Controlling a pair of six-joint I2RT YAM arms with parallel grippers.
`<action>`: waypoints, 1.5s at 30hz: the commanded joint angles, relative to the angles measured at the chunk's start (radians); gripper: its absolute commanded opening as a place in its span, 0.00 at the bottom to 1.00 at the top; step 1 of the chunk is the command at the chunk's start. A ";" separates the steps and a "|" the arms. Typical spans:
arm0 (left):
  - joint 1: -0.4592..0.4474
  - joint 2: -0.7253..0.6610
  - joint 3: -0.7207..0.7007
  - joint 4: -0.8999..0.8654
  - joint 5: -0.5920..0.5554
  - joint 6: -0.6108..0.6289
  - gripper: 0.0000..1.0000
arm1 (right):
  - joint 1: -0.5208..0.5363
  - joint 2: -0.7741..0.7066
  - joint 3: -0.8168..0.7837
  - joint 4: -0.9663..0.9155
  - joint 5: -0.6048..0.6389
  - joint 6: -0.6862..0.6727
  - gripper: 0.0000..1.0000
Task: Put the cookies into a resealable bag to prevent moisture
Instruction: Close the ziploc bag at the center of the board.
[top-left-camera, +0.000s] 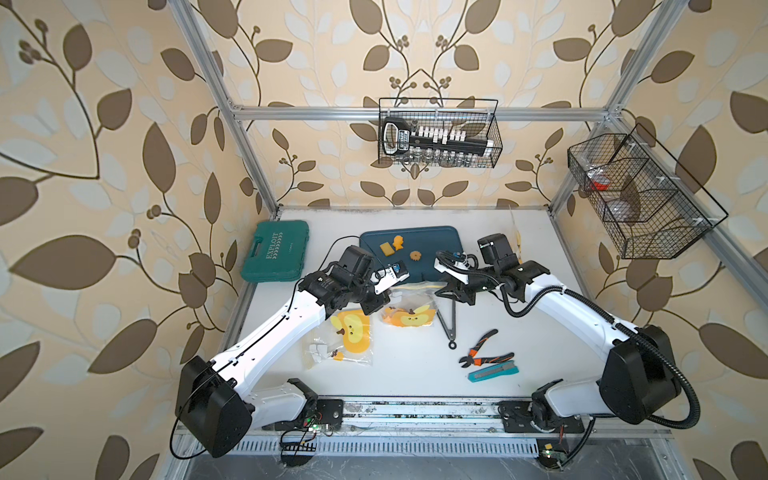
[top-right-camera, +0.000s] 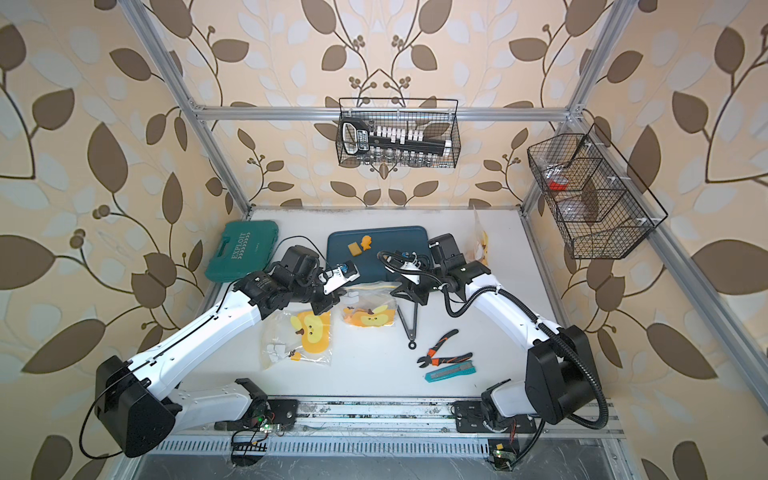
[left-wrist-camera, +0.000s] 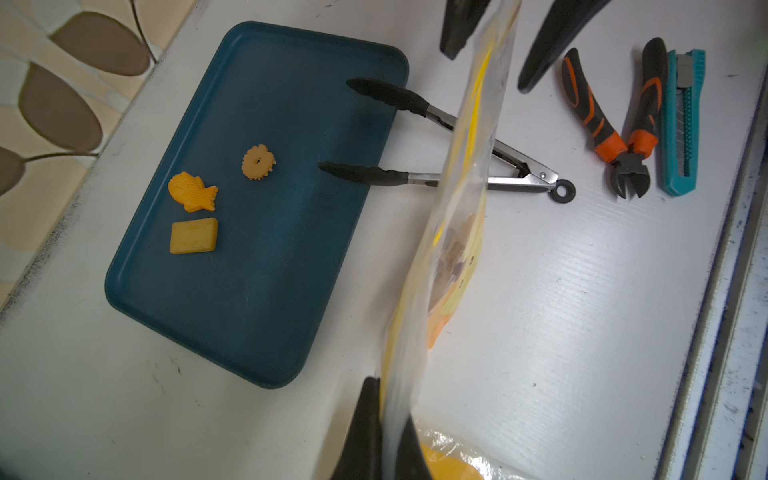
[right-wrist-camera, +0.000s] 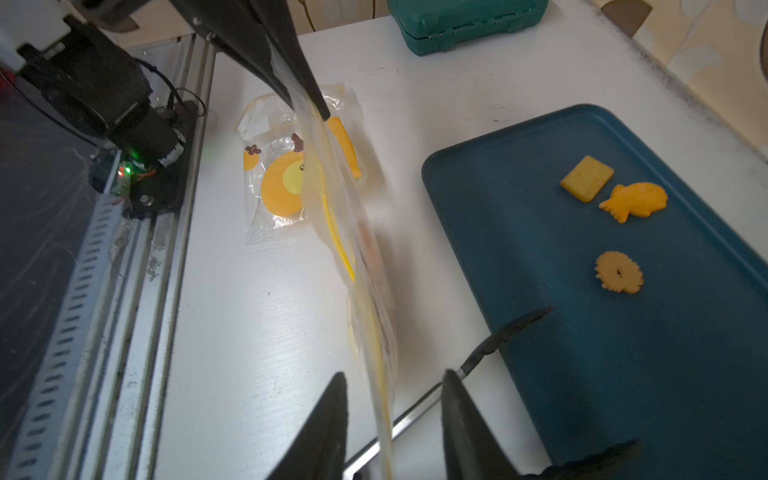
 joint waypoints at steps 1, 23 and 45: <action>0.009 -0.009 0.009 0.009 0.045 -0.009 0.00 | 0.005 0.011 0.033 -0.053 -0.024 -0.016 0.45; 0.015 0.005 0.028 0.009 0.090 -0.016 0.00 | 0.096 0.041 0.139 -0.152 0.117 -0.031 0.00; 0.017 -0.027 0.027 0.010 0.150 -0.012 0.00 | 0.207 0.088 0.229 -0.182 0.179 -0.063 0.13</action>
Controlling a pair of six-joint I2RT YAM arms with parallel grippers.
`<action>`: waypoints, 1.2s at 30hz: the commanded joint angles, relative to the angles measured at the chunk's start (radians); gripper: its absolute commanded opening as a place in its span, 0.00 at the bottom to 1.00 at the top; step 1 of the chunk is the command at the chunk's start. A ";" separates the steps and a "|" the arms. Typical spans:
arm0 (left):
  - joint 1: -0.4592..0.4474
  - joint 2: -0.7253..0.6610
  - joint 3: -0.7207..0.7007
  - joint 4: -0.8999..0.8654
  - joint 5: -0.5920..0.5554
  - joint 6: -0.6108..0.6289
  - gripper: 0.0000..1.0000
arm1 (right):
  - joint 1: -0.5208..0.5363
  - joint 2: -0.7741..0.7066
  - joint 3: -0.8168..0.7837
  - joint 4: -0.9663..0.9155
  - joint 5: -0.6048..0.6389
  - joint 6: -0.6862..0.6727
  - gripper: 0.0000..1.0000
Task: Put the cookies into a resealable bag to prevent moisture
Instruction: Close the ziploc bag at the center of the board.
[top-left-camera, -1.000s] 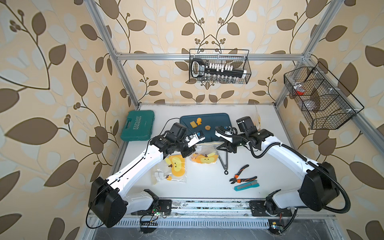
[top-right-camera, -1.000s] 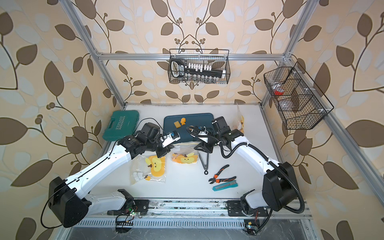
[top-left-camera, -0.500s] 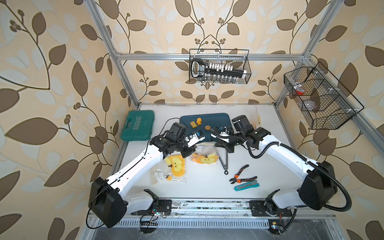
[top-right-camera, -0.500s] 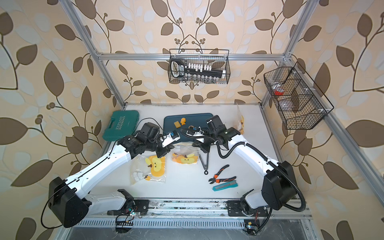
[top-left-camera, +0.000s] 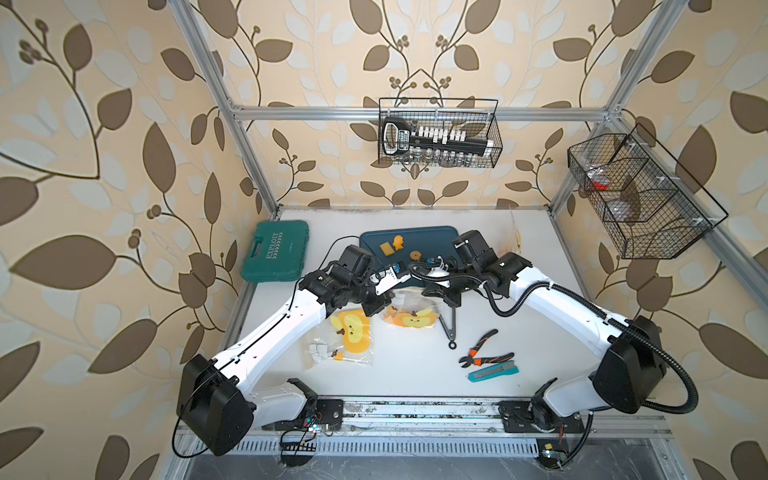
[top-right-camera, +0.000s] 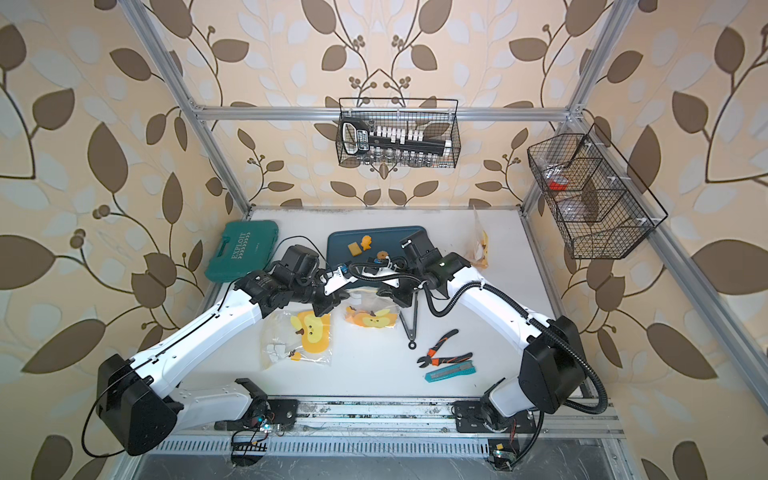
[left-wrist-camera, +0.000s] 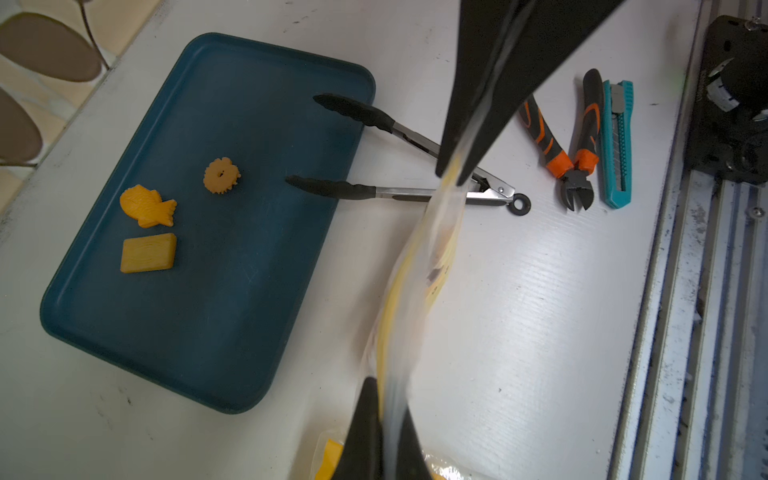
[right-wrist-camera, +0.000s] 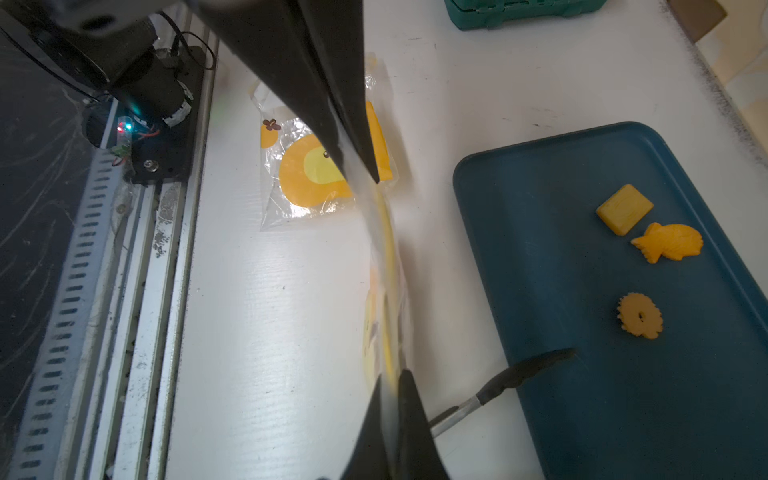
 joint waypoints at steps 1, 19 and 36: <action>0.011 -0.040 0.025 0.019 0.049 0.001 0.00 | 0.016 0.011 0.033 -0.001 -0.002 -0.021 0.32; 0.011 -0.069 0.012 0.025 0.104 0.012 0.00 | 0.061 0.063 0.076 0.046 -0.057 -0.037 0.00; 0.011 -0.059 0.013 0.023 0.058 0.011 0.00 | 0.020 0.000 -0.037 0.135 -0.027 0.030 0.00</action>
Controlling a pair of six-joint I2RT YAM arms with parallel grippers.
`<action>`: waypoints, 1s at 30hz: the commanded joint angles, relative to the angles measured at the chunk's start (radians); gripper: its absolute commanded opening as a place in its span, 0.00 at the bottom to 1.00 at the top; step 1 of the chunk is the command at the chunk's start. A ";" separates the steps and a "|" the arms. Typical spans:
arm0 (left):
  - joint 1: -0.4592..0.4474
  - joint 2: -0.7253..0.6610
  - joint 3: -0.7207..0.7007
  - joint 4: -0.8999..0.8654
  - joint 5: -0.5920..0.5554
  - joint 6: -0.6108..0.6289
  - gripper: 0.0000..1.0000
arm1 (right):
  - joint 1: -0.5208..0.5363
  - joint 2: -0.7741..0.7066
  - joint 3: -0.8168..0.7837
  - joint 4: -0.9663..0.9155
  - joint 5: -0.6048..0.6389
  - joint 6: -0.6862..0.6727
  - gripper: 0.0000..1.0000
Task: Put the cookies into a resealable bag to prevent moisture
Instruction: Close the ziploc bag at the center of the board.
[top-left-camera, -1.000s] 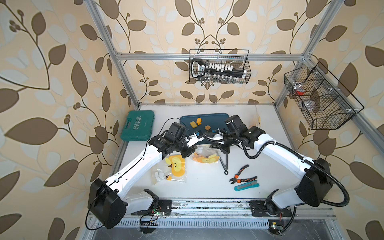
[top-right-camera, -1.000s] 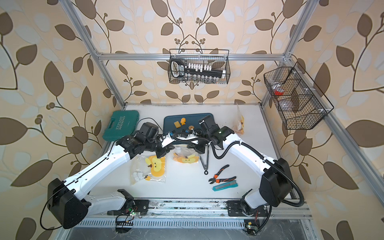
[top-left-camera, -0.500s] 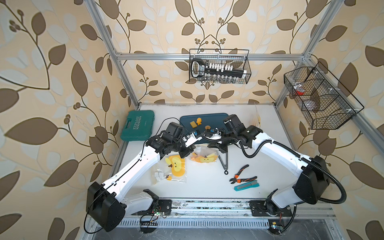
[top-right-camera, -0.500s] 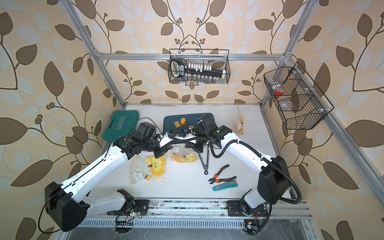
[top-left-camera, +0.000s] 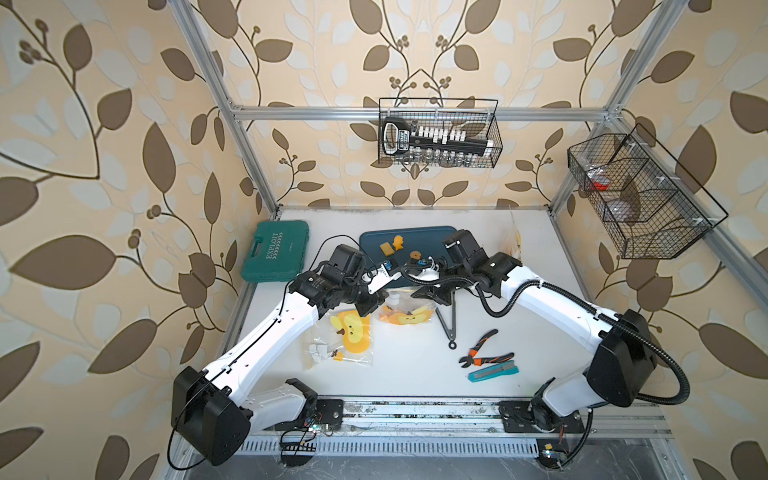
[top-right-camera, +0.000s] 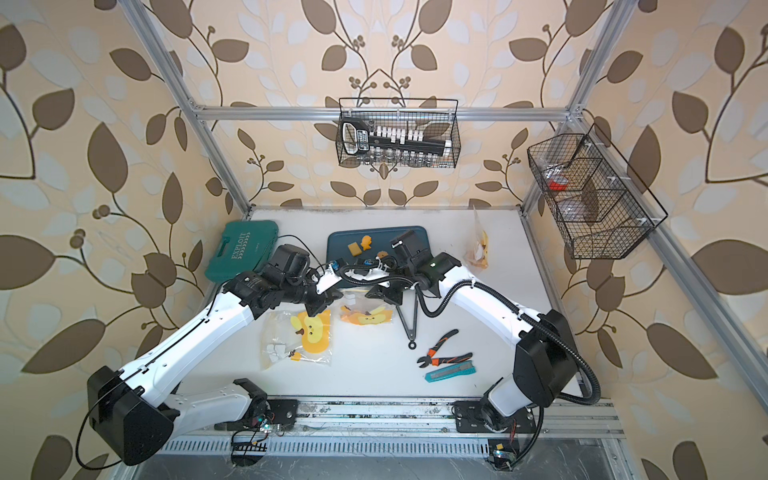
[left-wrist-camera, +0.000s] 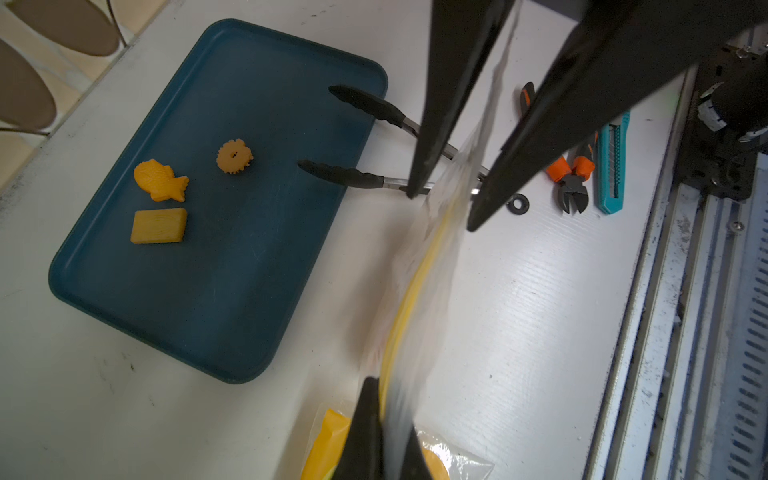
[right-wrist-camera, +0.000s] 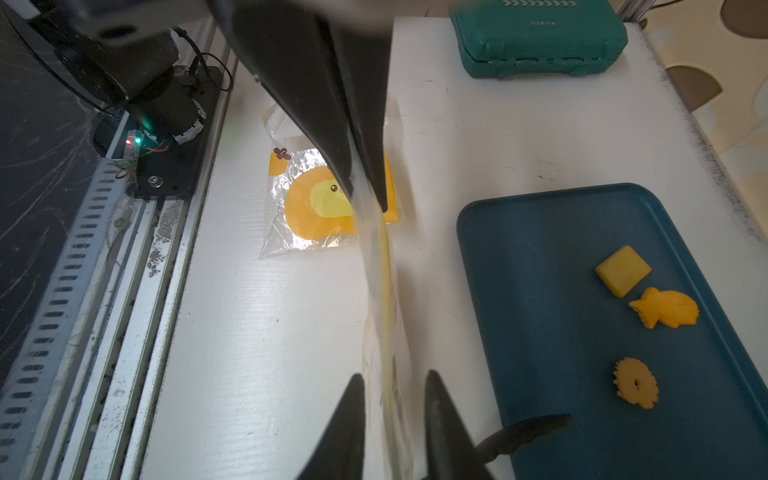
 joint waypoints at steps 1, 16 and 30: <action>-0.024 -0.009 0.012 0.066 0.033 0.032 0.00 | -0.036 -0.041 -0.055 0.033 -0.011 0.037 0.00; -0.020 0.017 0.014 0.068 0.004 0.024 0.00 | -0.156 -0.151 -0.219 0.118 0.009 0.081 0.24; -0.020 0.088 0.073 0.042 0.078 0.009 0.29 | -0.177 -0.194 -0.265 0.187 -0.085 0.096 0.00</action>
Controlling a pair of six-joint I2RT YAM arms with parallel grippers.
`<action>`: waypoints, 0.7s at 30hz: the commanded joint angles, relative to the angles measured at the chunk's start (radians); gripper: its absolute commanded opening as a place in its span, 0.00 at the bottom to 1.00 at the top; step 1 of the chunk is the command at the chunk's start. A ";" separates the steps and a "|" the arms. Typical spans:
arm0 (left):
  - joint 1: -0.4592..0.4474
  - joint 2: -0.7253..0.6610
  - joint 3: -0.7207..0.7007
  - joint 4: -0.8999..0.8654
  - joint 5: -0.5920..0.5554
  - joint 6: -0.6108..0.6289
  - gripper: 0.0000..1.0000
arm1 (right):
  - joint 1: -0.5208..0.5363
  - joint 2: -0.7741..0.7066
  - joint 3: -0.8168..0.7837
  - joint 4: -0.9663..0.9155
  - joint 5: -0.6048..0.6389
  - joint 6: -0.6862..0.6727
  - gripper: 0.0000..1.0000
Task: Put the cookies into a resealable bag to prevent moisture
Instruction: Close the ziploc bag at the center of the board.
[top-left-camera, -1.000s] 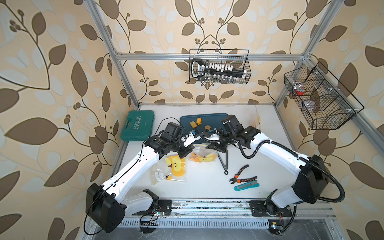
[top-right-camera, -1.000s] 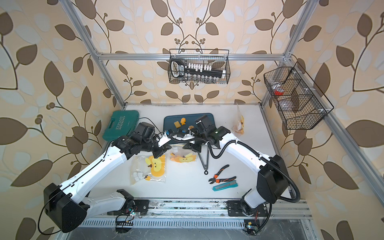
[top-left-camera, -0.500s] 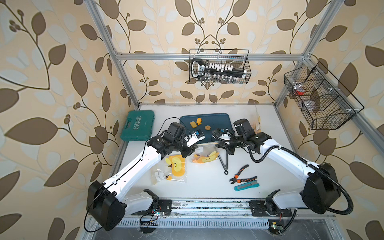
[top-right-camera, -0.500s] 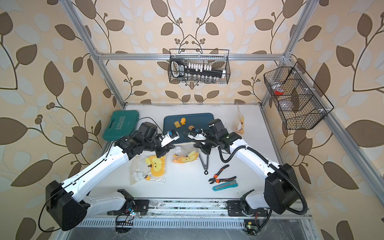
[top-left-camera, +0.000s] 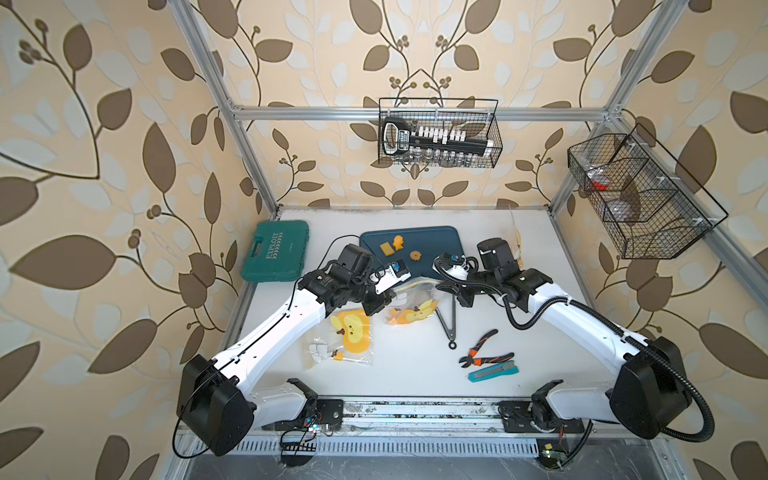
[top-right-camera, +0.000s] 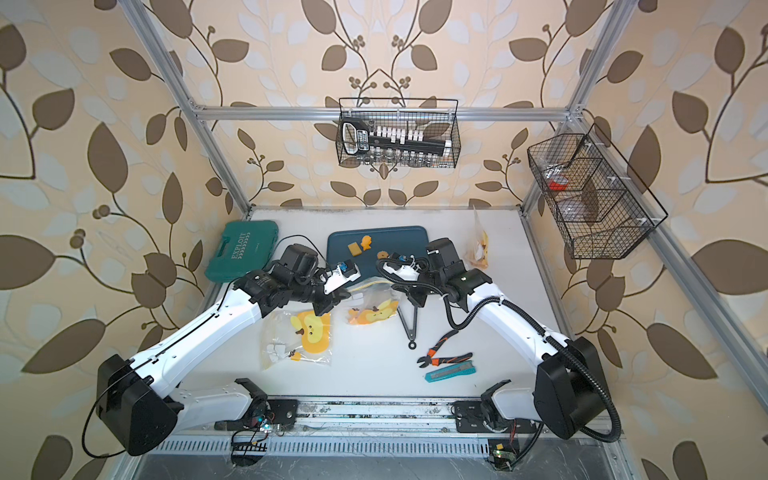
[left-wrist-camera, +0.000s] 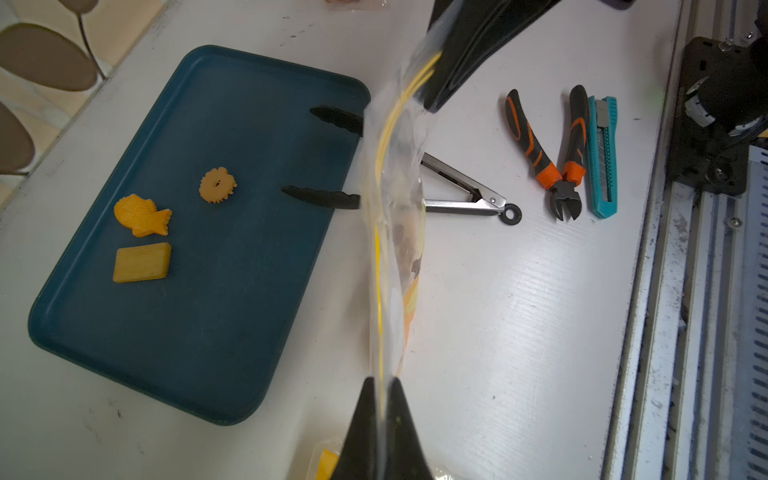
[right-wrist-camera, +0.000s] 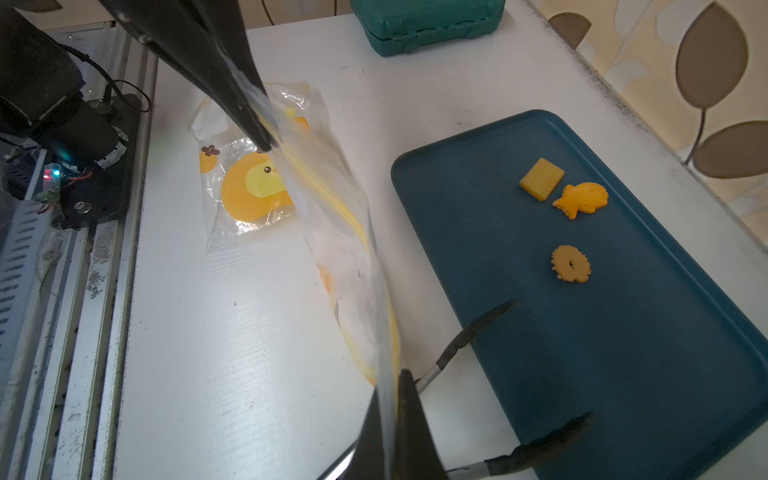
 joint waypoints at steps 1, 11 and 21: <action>0.005 0.035 0.075 -0.007 0.071 -0.009 0.38 | 0.001 -0.012 -0.010 0.020 -0.069 -0.007 0.00; -0.042 0.175 0.213 -0.024 0.093 -0.034 0.47 | 0.000 -0.006 -0.009 0.019 -0.078 -0.010 0.00; -0.075 0.214 0.237 0.017 0.034 -0.062 0.00 | -0.001 -0.002 -0.012 0.019 -0.059 -0.004 0.00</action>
